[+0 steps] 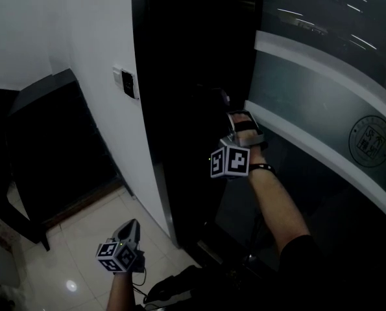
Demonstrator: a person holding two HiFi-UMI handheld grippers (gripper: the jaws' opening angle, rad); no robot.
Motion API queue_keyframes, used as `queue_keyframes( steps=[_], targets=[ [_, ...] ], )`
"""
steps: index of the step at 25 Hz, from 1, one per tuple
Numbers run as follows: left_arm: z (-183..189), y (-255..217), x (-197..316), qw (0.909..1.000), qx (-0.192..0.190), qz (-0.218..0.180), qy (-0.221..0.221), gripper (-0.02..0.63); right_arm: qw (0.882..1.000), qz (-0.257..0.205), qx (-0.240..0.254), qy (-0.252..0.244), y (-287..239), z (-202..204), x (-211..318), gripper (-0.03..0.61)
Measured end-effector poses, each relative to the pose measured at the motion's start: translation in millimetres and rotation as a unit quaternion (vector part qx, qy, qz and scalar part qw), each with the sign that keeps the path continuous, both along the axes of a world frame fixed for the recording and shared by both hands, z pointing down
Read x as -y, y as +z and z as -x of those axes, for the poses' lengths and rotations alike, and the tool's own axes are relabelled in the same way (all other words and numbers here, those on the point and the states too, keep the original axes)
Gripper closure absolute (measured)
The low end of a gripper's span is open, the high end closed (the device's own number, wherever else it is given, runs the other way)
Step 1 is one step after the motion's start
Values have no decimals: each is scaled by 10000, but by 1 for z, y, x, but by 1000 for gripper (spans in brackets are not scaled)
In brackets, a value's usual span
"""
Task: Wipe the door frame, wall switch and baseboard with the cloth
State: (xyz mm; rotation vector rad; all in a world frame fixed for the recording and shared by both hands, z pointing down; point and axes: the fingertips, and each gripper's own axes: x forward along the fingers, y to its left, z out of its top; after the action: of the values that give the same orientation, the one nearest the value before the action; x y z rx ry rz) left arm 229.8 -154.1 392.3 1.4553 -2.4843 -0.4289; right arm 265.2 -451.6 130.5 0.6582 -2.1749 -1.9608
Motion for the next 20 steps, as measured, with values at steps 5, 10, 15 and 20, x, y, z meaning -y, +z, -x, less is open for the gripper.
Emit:
queue_keyframes(
  steps=[5,10,15,20],
  targets=[
    [-5,3,1,9999,-34,91,119,623,9998,135,-144,-41,30,0,-1,483],
    [-2,4,-4,9999,-31,109,45,623,9992,285,-256,-64,57,-1,-1,483],
    [0,8,-6,9998,-75,157,3,623,9982,426,-398,-113,84,1,-2,483],
    [-1,13,-6,9997,-68,226,1,623,9971,550,-500,-167,108,1,-6,483]
  ],
)
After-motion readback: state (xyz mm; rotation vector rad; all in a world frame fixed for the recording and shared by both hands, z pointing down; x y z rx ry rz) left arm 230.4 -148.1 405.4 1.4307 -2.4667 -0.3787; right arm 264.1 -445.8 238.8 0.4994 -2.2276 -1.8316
